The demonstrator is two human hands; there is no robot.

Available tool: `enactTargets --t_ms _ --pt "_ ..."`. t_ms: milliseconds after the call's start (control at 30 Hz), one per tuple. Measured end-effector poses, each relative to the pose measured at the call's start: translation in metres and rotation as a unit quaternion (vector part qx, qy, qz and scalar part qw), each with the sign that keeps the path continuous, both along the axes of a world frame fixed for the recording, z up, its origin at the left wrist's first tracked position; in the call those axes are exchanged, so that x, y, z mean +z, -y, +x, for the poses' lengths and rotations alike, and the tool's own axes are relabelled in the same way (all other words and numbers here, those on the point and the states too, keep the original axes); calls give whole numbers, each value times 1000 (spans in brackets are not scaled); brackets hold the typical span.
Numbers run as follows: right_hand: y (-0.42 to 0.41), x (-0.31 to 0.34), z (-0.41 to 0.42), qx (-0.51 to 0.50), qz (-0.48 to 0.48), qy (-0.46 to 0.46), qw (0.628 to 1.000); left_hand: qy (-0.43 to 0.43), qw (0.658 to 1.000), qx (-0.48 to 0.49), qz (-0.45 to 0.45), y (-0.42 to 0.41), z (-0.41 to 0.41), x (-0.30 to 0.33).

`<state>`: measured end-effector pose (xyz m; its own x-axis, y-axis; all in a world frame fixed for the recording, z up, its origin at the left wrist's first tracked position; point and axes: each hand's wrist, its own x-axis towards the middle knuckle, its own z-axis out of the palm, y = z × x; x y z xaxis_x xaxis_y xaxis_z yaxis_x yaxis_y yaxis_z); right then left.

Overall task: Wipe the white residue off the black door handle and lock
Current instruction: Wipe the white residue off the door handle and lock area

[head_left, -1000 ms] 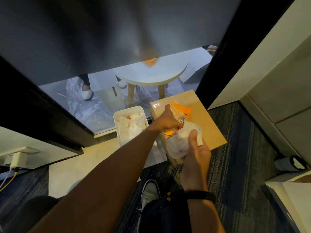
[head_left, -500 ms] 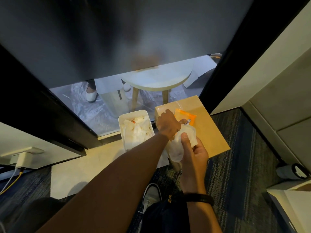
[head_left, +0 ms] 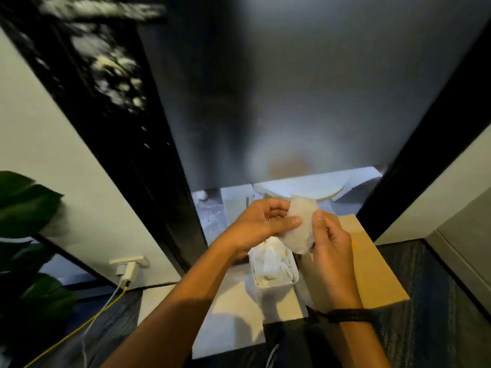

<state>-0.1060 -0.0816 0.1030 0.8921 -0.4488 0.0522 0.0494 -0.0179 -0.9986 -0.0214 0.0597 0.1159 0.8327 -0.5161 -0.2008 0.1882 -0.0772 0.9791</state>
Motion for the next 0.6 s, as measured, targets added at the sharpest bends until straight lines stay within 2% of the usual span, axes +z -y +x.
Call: enactTargets --t_ms 167,333,600 --pt "-40 88 2 138 -24 68 988 103 989 101 -21 -73 -24 75" --pt "-90 140 -8 286 -73 110 949 141 980 119 -71 -141 -57 133" --pt "-158 205 -32 267 -135 194 934 147 965 155 -155 -212 -100 193"
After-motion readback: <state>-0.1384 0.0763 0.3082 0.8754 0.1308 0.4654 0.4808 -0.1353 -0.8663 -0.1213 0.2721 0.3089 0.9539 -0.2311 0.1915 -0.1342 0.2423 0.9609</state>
